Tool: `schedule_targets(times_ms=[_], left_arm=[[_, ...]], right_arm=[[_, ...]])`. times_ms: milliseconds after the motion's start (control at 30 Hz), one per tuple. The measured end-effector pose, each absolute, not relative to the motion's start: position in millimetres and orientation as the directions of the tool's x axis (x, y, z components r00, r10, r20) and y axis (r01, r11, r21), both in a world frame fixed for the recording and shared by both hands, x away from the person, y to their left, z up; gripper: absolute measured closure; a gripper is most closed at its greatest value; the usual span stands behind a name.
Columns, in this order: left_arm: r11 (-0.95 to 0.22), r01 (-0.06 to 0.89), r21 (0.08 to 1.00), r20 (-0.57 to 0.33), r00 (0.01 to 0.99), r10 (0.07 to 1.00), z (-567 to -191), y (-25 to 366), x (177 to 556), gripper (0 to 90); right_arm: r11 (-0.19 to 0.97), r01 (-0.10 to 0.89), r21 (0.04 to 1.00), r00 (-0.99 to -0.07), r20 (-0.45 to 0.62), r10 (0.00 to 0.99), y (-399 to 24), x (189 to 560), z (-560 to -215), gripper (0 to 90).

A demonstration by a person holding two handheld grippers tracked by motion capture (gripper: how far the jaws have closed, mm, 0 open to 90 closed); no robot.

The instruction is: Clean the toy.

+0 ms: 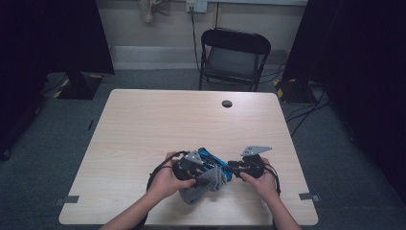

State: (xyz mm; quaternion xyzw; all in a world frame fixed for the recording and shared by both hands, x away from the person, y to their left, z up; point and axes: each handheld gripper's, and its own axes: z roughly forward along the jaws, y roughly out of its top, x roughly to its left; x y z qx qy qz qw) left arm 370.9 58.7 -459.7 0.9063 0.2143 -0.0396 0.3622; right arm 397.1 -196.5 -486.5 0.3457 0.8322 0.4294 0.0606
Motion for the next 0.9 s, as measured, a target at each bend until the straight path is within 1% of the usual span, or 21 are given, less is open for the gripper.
schedule_targets(times_ms=[67,133,200,267,467,700,900], left_arm=[[-0.657,0.415,0.63,-0.237,0.908,0.346,-466,51,369,69.9],[-0.677,0.399,0.618,-0.228,0.916,0.332,-470,45,369,69.8],[-0.694,0.382,0.611,-0.198,0.922,0.333,-471,40,369,69.7],[-0.691,0.391,0.608,-0.198,0.918,0.344,-471,39,372,69.7],[-0.656,0.441,0.612,-0.225,0.893,0.391,-473,46,383,69.7],[-0.66,0.432,0.614,-0.191,0.893,0.407,-471,53,387,69.7],[-0.646,0.452,0.615,-0.195,0.881,0.432,-471,62,391,69.6]], right_arm=[[0.392,0.524,0.756,-0.753,0.197,0.628,-197,397,-487,69.3],[0.392,0.525,0.756,-0.753,0.197,0.628,-197,397,-487,69.3],[0.392,0.524,0.756,-0.753,0.197,0.628,-197,397,-487,69.3],[0.392,0.524,0.756,-0.753,0.197,0.628,-197,397,-487,69.3],[0.392,0.523,0.757,-0.753,0.195,0.628,-197,397,-487,69.3],[0.39,0.522,0.759,-0.754,0.196,0.628,-197,397,-487,69.3],[0.389,0.522,0.759,-0.753,0.196,0.628,-197,397,-487,69.3]])
